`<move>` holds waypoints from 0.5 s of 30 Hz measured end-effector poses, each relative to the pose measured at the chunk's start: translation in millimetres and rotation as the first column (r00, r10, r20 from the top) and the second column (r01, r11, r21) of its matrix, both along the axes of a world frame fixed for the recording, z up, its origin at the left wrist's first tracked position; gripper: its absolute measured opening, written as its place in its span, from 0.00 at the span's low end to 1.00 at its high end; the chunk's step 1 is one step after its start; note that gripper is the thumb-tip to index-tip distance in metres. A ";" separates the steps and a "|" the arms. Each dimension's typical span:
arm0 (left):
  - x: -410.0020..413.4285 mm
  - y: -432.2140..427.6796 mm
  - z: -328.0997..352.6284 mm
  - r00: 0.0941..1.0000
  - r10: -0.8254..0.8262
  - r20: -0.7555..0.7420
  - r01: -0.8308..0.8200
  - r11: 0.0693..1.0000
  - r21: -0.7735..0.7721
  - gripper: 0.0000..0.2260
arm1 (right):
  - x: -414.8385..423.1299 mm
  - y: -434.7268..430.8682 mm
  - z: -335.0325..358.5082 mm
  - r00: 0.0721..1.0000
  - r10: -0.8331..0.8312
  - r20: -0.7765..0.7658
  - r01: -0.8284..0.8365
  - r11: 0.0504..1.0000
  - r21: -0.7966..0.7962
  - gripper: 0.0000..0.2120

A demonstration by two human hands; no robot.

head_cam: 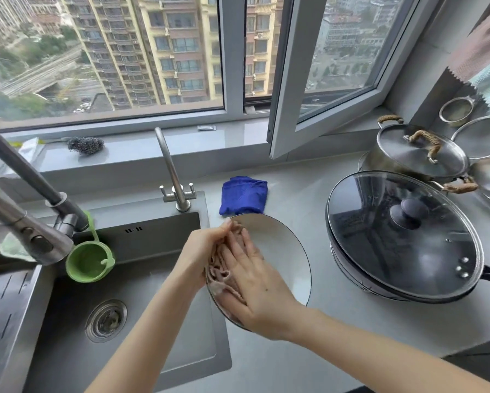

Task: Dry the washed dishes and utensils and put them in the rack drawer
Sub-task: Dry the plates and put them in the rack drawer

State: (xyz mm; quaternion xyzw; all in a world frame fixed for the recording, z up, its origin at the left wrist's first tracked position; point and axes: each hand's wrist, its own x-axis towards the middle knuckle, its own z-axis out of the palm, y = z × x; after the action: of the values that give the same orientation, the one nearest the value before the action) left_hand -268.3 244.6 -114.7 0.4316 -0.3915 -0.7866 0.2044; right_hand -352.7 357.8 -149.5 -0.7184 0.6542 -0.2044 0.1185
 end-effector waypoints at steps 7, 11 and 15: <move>3.4 -10.6 13.0 0.963 0.222 0.153 -0.184 0.955 -0.232 0.11 | -63.5 -35.3 -8.1 0.921 -0.275 -0.277 0.306 0.949 0.075 0.45; -4.3 -5.7 15.5 0.931 0.345 0.120 -0.303 0.914 -0.270 0.10 | -50.2 -18.2 -17.2 0.725 -0.628 0.283 0.600 0.778 0.188 0.32; -12.3 20.2 15.3 0.905 0.425 -0.007 -0.398 0.844 -0.360 0.18 | -70.2 -34.9 -7.5 -0.133 -0.603 0.786 0.424 0.682 0.595 0.15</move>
State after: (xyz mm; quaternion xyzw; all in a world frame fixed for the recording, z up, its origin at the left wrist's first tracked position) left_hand -280.6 264.8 -99.4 0.4902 -0.4317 -0.6247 0.4280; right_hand -422.9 322.9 -157.0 -0.0741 0.6483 -0.5962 0.4678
